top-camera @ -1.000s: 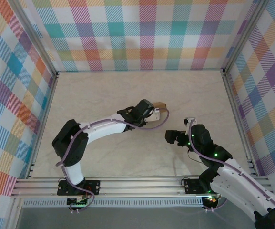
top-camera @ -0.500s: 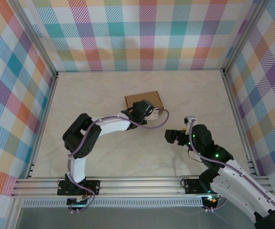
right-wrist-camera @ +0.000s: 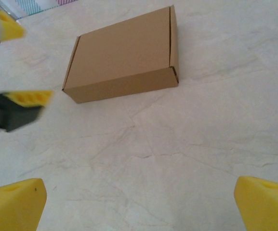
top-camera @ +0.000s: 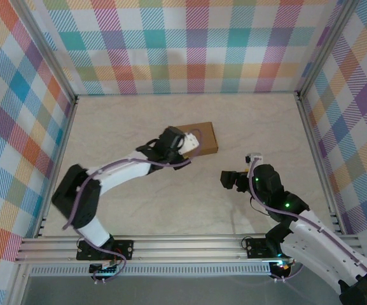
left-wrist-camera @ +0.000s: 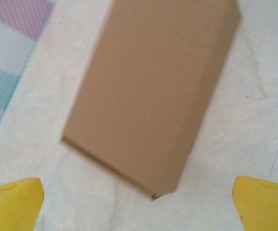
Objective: Fold the paper box
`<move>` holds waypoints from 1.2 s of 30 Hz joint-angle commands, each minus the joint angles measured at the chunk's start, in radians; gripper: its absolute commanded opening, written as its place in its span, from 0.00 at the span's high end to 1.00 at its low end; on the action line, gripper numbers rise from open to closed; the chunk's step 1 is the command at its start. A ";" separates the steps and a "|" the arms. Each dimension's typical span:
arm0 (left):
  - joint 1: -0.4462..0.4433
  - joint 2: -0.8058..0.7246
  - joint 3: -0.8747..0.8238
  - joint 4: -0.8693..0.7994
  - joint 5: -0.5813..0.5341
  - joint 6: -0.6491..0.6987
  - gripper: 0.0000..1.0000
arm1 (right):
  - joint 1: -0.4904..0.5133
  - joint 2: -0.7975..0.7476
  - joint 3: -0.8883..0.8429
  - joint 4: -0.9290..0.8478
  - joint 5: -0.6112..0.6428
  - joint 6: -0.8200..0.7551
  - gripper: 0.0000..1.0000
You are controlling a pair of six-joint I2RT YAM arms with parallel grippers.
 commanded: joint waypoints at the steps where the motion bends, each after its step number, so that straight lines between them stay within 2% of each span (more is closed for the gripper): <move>1: 0.042 -0.129 -0.085 0.051 0.065 -0.211 0.00 | -0.003 0.039 0.039 0.129 0.075 -0.098 0.00; 4: 0.079 -0.255 -0.188 0.105 0.061 -0.304 0.00 | -0.027 0.118 0.059 0.194 0.106 -0.216 0.00; 6: 0.107 -0.324 -0.259 0.137 0.014 -0.347 0.00 | -0.059 0.169 0.069 0.239 0.110 -0.276 0.00; 11: 0.215 -0.464 -0.470 0.278 -0.147 -0.435 0.00 | -0.251 0.261 0.031 0.405 0.034 -0.333 0.00; 16: 0.391 -0.531 -0.660 0.452 -0.121 -0.497 0.00 | -0.391 0.376 -0.031 0.584 0.011 -0.437 0.00; 20: 0.480 -0.472 -0.750 0.635 -0.074 -0.507 0.00 | -0.463 0.483 -0.096 0.769 0.006 -0.455 0.00; 24: 0.556 -0.349 -0.771 0.795 0.009 -0.551 0.00 | -0.539 0.640 -0.123 0.957 -0.067 -0.432 0.00; 26: 0.576 -0.276 -0.762 0.876 0.039 -0.547 0.00 | -0.553 0.686 -0.100 0.979 -0.109 -0.441 0.00; 29: 0.613 -0.189 -0.728 0.922 0.124 -0.586 0.00 | -0.576 0.767 -0.067 1.010 -0.177 -0.447 0.00; 33: 0.616 -0.046 -0.693 0.971 0.155 -0.573 0.00 | -0.597 0.882 -0.077 1.128 -0.244 -0.445 0.00; 34: 0.615 0.000 -0.668 0.988 0.141 -0.573 0.00 | -0.608 0.870 -0.072 1.092 -0.252 -0.437 0.00; 35: 0.620 -0.024 -0.645 0.901 0.156 -0.580 0.00 | -0.612 0.875 -0.069 1.100 -0.243 -0.428 0.00; 36: 0.623 -0.016 -0.645 0.914 0.156 -0.583 0.00 | -0.612 0.877 -0.059 1.078 -0.230 -0.423 0.00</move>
